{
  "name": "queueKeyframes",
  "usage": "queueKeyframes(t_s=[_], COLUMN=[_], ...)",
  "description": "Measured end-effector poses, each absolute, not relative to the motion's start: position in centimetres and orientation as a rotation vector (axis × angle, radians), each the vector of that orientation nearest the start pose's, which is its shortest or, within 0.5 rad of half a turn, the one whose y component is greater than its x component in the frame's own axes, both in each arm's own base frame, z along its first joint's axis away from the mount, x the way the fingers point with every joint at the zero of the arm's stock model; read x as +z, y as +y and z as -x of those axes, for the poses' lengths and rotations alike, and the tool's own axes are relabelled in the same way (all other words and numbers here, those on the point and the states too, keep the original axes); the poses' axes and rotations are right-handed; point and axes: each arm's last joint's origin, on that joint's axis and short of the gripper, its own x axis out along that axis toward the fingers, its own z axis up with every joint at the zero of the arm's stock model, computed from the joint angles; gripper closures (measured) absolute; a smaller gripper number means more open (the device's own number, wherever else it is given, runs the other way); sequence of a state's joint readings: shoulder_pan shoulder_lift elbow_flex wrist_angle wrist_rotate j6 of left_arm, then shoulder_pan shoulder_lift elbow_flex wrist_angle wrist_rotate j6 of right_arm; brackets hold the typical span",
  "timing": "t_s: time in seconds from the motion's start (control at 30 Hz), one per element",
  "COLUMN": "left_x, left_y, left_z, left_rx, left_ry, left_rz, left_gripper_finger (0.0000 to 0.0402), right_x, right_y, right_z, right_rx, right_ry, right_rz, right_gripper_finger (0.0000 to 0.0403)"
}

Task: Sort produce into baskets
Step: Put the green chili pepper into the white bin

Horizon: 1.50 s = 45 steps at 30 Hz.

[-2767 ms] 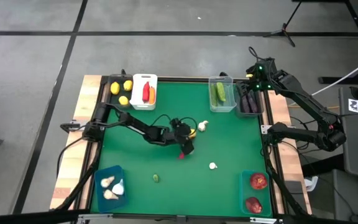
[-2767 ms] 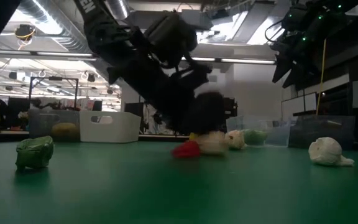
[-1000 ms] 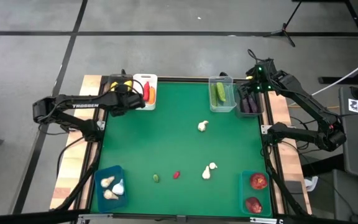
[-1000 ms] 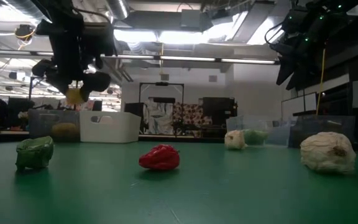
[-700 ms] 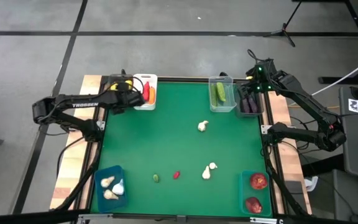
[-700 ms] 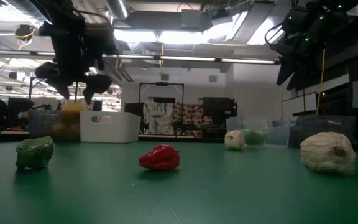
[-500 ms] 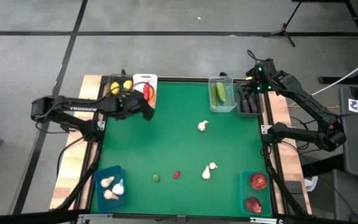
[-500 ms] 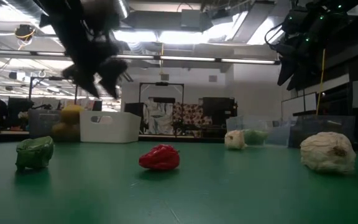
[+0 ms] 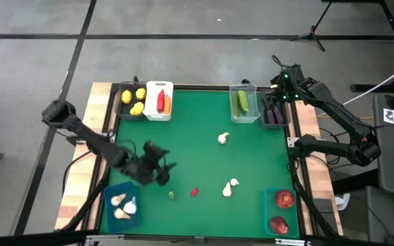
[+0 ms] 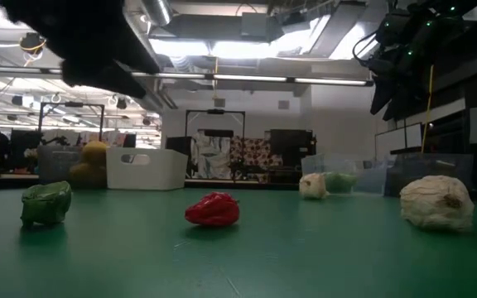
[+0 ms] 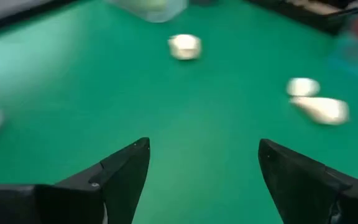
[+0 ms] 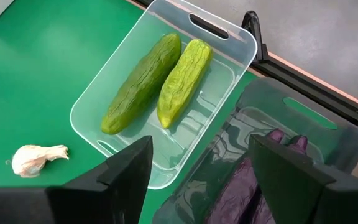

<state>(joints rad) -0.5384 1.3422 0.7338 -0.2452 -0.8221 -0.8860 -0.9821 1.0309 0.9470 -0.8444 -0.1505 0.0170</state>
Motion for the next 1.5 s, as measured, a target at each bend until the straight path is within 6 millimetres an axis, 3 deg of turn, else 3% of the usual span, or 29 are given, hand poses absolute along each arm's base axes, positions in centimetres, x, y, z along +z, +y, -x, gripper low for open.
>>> queueKeyframes(t_s=[0.27,0.5,0.77,0.93,1.17,1.5], left_x=[17.0,13.2,9.8,7.8,6.5,6.4], left_y=[-17.9,-20.8,-22.4,-22.7,-23.5,-23.5], left_z=[-23.0,-24.1,-25.5,-25.3,-24.5,-24.4], left_rx=[0.348,0.315,0.323,0.355,0.390,0.395], left_ry=[0.394,0.425,0.489,0.508,0.467,0.470], left_rz=[0.335,0.293,0.222,0.239,0.274,0.291], left_gripper_finger=[0.0107,0.0107,0.0107,0.0107,0.0107,0.0108], right_x=[29.2,29.2,29.2,29.2,29.2,29.2], right_y=[-15.7,-15.7,-15.7,-15.7,-15.7,-15.7], right_z=[-11.0,-11.0,-11.0,-11.0,-11.0,-11.0], right_rx=[-0.777,-0.778,-0.778,-0.778,-0.778,-0.779], right_ry=[0.797,0.797,0.798,0.799,0.799,0.797], right_rz=[-0.526,-0.528,-0.530,-0.531,-0.527,-0.525], right_gripper_finger=[0.0139,0.0139,0.0139,0.0139,0.0139,0.0139])
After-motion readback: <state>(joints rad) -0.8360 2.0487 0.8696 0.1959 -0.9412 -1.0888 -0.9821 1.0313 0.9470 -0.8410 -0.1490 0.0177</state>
